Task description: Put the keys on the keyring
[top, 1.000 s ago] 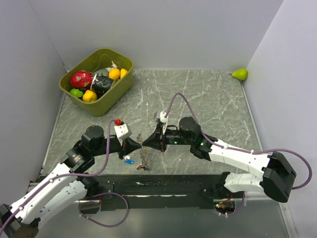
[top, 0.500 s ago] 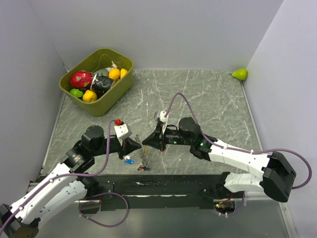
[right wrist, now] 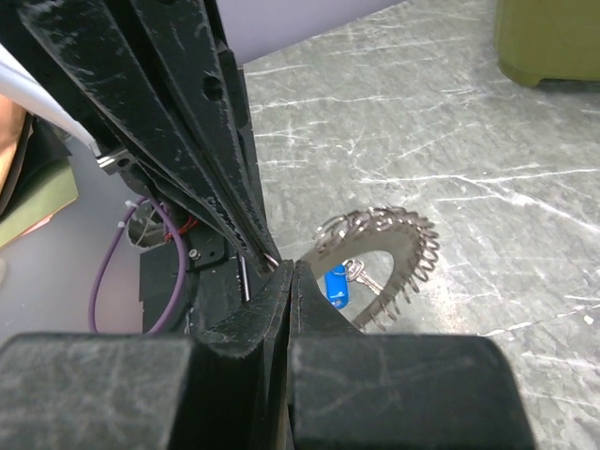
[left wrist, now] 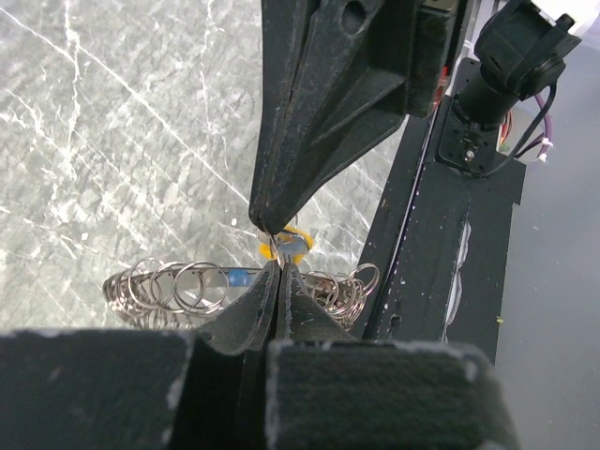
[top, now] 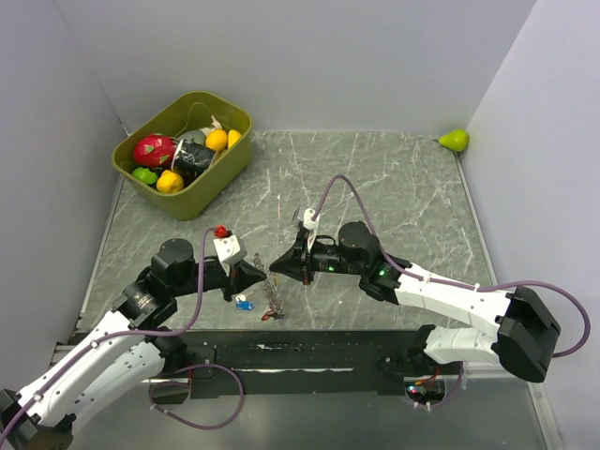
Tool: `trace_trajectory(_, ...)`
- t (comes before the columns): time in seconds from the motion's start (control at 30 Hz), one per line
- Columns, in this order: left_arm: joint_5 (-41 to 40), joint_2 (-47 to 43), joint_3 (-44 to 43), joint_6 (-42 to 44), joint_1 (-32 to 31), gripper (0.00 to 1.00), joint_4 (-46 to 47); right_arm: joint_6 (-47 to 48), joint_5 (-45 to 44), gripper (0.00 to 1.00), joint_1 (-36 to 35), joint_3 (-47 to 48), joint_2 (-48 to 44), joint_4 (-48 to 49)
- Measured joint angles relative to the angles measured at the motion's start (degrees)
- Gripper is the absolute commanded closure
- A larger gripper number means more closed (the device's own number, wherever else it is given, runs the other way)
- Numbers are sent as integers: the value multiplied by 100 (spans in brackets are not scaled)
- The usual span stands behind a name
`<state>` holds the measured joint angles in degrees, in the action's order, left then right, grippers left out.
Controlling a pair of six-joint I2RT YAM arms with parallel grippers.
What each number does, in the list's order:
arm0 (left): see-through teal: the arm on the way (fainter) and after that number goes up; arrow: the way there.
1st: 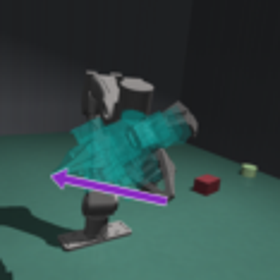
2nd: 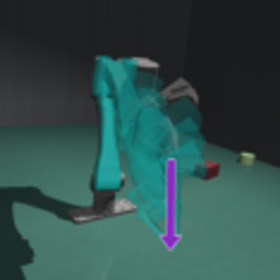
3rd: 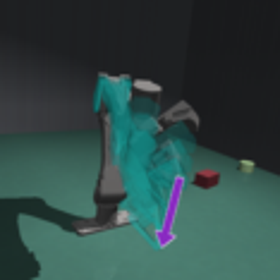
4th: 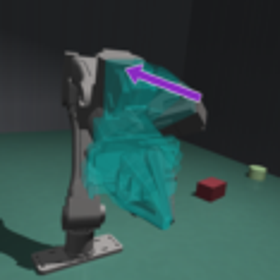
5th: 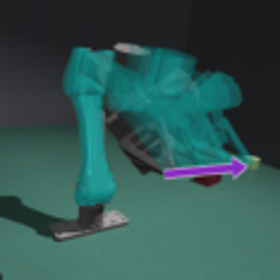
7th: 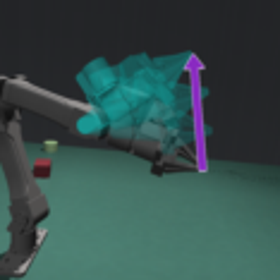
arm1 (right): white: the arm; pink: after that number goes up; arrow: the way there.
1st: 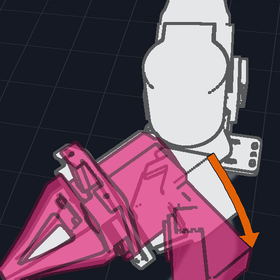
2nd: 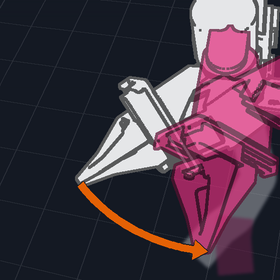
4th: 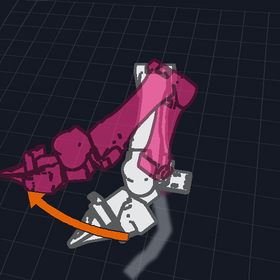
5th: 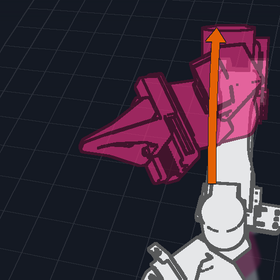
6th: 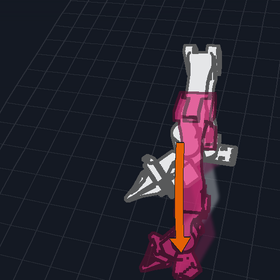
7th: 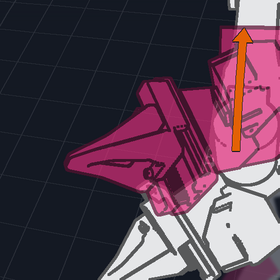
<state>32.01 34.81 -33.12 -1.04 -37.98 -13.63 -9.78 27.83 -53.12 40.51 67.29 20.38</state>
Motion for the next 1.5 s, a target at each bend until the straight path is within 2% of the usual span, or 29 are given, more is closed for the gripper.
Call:
trace_trajectory(0.63, -17, -496, 2, -11, 0, 99, 4, -162, 125, 100, -2, 0, -7, 315)
trace_trajectory(0.77, -13, -614, 9, -20, 0, 99, 9, -225, 142, 83, -15, 0, -11, 378)
trace_trajectory(0.8, 4, -640, 11, -26, 0, 99, 28, -227, 138, 73, -20, -2, -20, 378)
trace_trajectory(0.87, 63, -695, 11, -50, 0, 99, 136, -245, 59, 64, -20, -28, -44, 343)
trace_trajectory(0.9, 120, -719, 11, -59, -9, 99, 210, -245, 20, 54, -20, -55, -61, 323)
trace_trajectory(1.0, 205, -765, 11, -83, -22, 99, 345, -240, -114, 40, -17, -164, -175, 262)
trace_trajectory(1.37, 420, -756, 11, -219, -22, 99, 568, -96, -522, 6, 22, -420, -1117, 90)
trace_trajectory(1.5, 527, -748, 11, -422, -22, 99, 863, -83, -533, 0, 83, -540, -1453, 94)
